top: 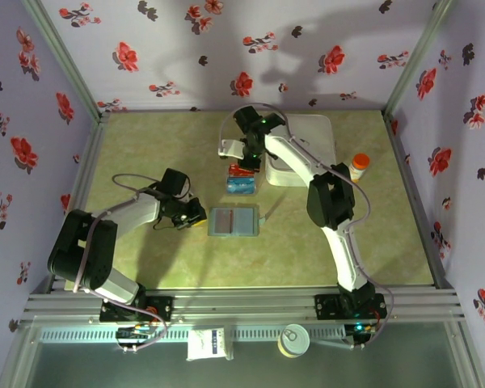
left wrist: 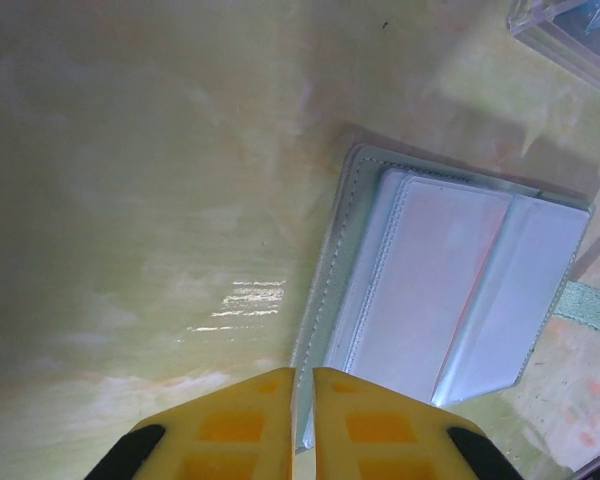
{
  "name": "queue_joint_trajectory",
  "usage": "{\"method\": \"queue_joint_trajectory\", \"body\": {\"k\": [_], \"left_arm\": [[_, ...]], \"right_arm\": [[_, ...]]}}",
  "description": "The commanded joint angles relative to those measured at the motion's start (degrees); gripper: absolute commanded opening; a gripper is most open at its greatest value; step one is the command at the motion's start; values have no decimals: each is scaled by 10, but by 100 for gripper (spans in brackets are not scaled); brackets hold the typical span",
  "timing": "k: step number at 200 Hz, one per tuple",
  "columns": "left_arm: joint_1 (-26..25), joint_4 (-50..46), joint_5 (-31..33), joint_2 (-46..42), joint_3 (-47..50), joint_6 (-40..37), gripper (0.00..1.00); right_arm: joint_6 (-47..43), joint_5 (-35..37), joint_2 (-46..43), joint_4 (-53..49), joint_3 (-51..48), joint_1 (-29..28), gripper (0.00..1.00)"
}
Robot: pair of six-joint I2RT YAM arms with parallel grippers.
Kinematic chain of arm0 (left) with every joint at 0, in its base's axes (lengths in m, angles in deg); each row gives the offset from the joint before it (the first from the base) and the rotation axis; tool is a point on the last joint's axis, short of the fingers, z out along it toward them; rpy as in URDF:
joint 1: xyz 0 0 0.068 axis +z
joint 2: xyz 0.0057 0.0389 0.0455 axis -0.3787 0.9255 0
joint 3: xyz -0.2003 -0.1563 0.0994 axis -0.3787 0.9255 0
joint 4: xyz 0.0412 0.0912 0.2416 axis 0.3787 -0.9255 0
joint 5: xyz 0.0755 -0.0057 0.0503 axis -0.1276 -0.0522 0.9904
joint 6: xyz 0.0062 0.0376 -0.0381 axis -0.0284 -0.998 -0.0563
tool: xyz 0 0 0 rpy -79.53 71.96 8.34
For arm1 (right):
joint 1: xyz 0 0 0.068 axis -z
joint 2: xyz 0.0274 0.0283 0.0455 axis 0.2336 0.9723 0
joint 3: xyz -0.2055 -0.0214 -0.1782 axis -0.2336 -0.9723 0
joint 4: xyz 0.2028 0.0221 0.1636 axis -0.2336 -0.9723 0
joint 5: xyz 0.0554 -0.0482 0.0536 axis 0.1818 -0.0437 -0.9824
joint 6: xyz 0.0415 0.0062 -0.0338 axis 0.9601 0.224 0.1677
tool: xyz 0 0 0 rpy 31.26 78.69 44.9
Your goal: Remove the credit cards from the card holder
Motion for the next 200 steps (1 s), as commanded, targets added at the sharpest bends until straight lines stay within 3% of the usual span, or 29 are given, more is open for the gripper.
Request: {"method": "queue_joint_trajectory", "body": {"k": [1, 42, 108, 200], "left_arm": [[6, -11, 2, -7, 7, 1, 12], [8, -11, -1, -2, 4, -1, 12], [8, 2, -15, 7, 2, 2, 12], [3, 25, -43, 29, -3, -3, 11]], "right_arm": [[-4, 9, 8, 5, 18, 6, 15], [37, 66, -4, 70, 16, 9, 22], [88, 63, -27, 90, -11, 8, 24], [419, 78, -196, 240, -232, -33, 29]]}}
